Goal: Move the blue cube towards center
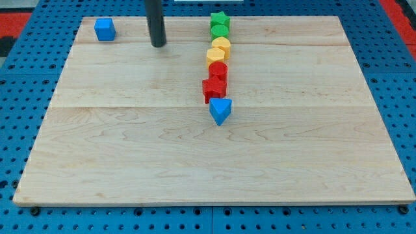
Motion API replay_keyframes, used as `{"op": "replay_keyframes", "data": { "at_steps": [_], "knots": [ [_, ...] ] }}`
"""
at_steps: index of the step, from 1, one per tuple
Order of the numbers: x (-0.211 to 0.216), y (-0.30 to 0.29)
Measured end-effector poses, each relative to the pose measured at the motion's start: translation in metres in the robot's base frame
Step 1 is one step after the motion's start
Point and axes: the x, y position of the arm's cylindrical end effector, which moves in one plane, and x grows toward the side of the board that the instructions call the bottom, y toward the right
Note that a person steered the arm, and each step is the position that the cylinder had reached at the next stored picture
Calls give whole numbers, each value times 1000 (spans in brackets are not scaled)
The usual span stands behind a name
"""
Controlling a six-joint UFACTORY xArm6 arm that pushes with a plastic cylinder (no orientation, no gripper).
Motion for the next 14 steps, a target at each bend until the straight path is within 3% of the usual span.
{"op": "replay_keyframes", "data": {
  "at_steps": [1,2,4,9,11,13,14],
  "knots": [
    [-50,-2],
    [-60,-19],
    [-60,-113],
    [192,-31],
    [201,-67],
    [217,3],
    [208,-52]
  ]
}}
